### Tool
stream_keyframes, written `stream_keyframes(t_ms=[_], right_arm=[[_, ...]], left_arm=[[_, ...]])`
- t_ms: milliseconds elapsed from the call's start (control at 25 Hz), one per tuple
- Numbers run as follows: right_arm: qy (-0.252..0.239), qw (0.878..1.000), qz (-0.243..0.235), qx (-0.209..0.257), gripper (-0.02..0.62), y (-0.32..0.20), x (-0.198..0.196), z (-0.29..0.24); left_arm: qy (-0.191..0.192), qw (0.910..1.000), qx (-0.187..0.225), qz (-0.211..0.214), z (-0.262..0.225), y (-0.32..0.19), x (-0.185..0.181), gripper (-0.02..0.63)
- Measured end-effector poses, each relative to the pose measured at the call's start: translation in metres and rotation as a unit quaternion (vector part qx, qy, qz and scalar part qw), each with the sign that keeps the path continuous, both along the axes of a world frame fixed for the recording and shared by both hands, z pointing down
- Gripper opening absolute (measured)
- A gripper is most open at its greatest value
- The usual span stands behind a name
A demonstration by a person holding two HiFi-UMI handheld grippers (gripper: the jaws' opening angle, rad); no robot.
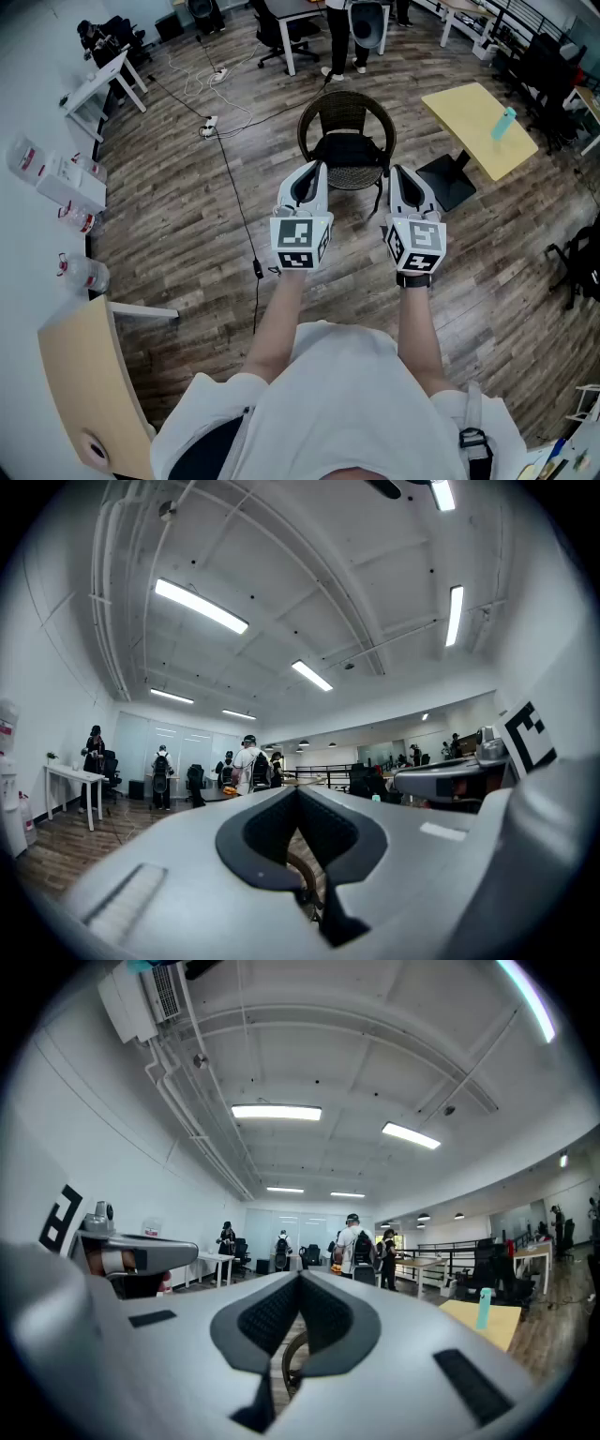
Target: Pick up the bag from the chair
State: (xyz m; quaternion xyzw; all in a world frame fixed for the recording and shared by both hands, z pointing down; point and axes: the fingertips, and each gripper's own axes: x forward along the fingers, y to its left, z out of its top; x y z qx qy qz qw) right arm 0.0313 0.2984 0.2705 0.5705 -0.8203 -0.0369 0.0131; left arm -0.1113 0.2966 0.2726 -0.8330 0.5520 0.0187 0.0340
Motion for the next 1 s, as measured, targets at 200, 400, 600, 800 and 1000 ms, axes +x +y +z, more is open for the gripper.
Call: stream_keyframes(t_ms=[200,400,600,800,1000], right_arm=[[0.006,1.000,0.008,0.000,0.009,-0.002,-0.009,0.002],[-0.004,1.000,0.008,-0.004,0.009,0.000,-0.019,0.005],[-0.037,0.999,-0.013,-0.010,0.009,0.007,-0.033,0.021],[-0.042,0.999,-0.015,-0.024,0.009,-0.018,-0.037,0.031],[-0.044,0.999,-0.019,-0.022,0.009,-0.070,-0.031,0.033]], left_arm=[[0.010,0.9999,-0.007,0.005,0.005,-0.002,-0.011,0.009],[0.005,0.9996,-0.013,0.023,0.008,0.003,-0.011,0.009],[0.036,0.9988,-0.023,0.025,0.023,0.006,-0.017,0.009],[0.037,0.9984,-0.034,0.025,0.034,-0.017,-0.018,0.009],[0.036,0.9986,-0.032,0.020,0.037,-0.063,-0.012,0.009]])
